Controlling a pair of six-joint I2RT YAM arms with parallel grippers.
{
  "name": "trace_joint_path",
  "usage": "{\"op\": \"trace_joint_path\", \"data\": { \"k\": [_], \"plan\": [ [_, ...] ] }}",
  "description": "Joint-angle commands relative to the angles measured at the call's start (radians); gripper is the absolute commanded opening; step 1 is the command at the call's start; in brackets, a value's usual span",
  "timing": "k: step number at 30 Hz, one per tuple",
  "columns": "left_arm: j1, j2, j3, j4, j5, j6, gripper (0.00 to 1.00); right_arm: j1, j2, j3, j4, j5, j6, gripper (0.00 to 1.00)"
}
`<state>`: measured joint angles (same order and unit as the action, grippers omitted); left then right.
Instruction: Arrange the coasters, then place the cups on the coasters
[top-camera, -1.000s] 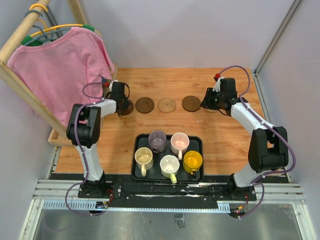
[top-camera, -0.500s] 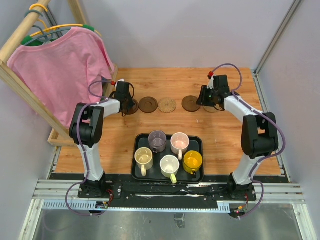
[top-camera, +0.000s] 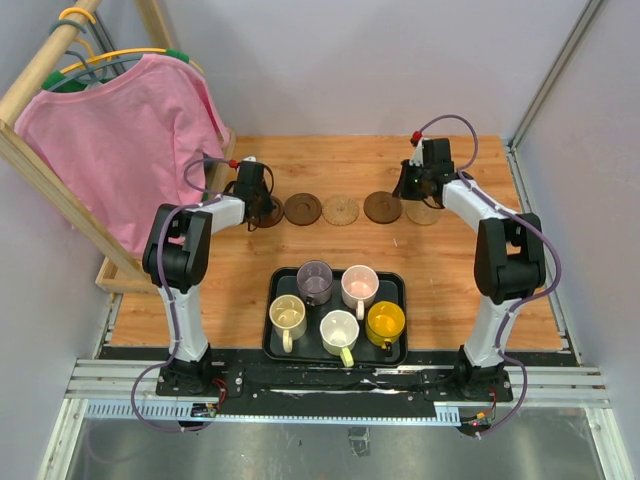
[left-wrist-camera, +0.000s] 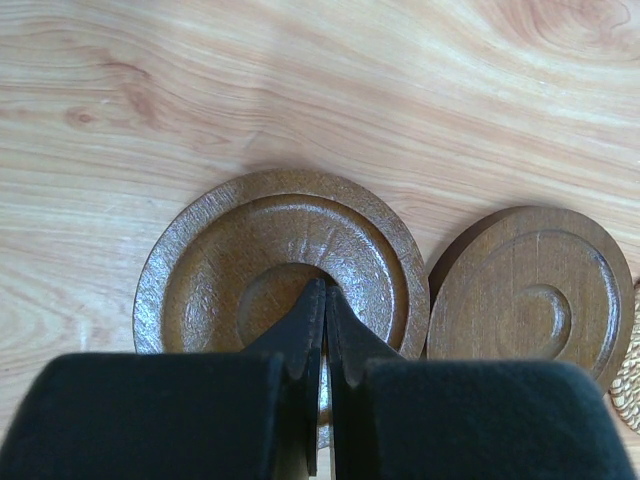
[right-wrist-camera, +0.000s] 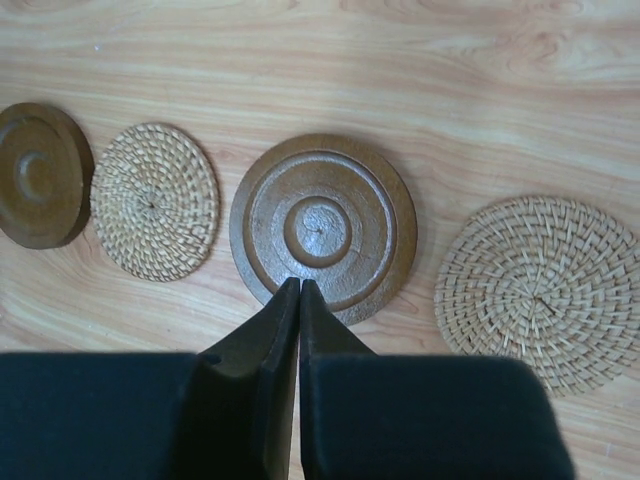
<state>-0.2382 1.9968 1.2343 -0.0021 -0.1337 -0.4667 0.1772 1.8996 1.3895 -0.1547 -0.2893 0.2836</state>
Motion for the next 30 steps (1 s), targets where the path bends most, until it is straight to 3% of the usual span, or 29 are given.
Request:
{"op": "trace_joint_path", "data": {
  "k": [1, 15, 30],
  "plan": [
    [-0.033, 0.047, 0.008, -0.052, 0.047, 0.017, 0.04, 0.033, 0.035, 0.045, -0.010, -0.010, -0.035, 0.03],
    [-0.042, 0.043, 0.012, -0.076, -0.028, 0.004, 0.04, 0.089, 0.057, 0.061, -0.042, -0.029, -0.096, 0.03],
    [0.002, -0.016, -0.032, -0.069, -0.049, 0.001, 0.04, 0.203, 0.152, 0.200, -0.070, -0.037, -0.140, 0.04]
  ]
}}
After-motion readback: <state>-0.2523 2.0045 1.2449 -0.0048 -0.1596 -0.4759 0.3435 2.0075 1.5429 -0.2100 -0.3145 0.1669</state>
